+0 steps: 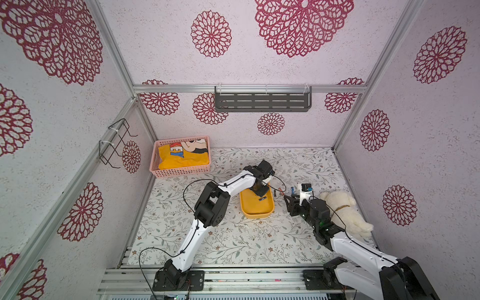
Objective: Take the batteries out of the storage box
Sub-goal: Pick up the battery from the storage box.
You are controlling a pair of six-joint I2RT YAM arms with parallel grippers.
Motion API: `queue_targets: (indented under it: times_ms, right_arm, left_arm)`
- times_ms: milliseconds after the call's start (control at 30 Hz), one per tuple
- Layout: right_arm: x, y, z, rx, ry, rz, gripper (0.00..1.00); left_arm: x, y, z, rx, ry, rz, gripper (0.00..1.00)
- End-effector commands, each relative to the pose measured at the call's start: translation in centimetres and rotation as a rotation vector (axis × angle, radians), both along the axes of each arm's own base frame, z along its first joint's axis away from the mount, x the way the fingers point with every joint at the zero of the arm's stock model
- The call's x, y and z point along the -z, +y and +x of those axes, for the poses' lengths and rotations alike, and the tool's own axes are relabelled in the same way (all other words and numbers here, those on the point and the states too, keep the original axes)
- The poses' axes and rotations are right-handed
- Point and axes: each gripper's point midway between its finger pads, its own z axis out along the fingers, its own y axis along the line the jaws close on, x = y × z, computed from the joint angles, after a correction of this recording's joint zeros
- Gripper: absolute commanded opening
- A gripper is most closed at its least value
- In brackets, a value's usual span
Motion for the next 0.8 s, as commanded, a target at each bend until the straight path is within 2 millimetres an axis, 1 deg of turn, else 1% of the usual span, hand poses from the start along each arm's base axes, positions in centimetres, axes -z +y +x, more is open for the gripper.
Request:
queue_targets:
  times_ms: [0,133,233,333,367,433,467,500,533,567,633,700,767]
  right_arm:
    - [-2.0,-0.1,0.3,0.013,-0.057,0.003,0.47]
    - [-2.3,-0.1,0.6,0.018,-0.06,0.002,0.47]
    - [-2.6,0.3,0.8,0.002,-0.059,0.001,0.47]
    - [-2.9,1.5,0.9,-0.045,-0.067,-0.032,0.46]
    - [-3.0,2.0,0.9,-0.056,-0.069,-0.054,0.46]
    - [-3.0,3.2,1.0,-0.09,-0.066,-0.097,0.46]
    - [-3.1,4.0,1.0,-0.115,-0.067,-0.122,0.46]
    - [-3.2,4.9,0.9,-0.145,-0.069,-0.144,0.46]
    - [-3.3,5.8,0.8,-0.176,-0.067,-0.165,0.46]
    - [-3.4,6.8,0.7,-0.21,-0.069,-0.183,0.46]
    - [-3.5,8.8,0.5,-0.272,-0.061,-0.229,0.46]
    - [-3.4,10.8,0.3,-0.335,-0.045,-0.278,0.46]
    - [-3.2,12.4,0.3,-0.383,-0.021,-0.314,0.47]
  left_arm:
    - [0.9,0.5,-0.8,-0.029,0.021,0.045,0.0]
    - [-2.5,0.3,-0.7,-0.075,-0.004,-0.004,0.0]
    - [-6.0,0.5,-0.5,-0.13,-0.033,-0.058,0.0]
    - [-9.4,1.9,-0.2,-0.226,-0.056,-0.101,0.0]
    - [-10.5,2.8,-0.1,-0.272,-0.06,-0.125,0.0]
    - [-12.1,4.7,0.0,-0.357,-0.064,-0.169,0.0]
    - [-12.7,6.1,0.1,-0.412,-0.064,-0.189,0.0]
    - [-13.2,7.8,0.1,-0.463,-0.066,-0.202,0.0]
    - [-13.2,9.3,0.1,-0.512,-0.06,-0.208,0.0]
    - [-14.1,11.2,-0.2,-0.563,-0.07,-0.229,0.0]
    - [-13.5,14.9,-0.6,-0.653,-0.057,-0.223,0.0]
    - [-11.9,18.9,-1.2,-0.739,-0.031,-0.206,0.0]
    - [-10.2,21.7,-1.9,-0.795,0.007,-0.201,0.0]
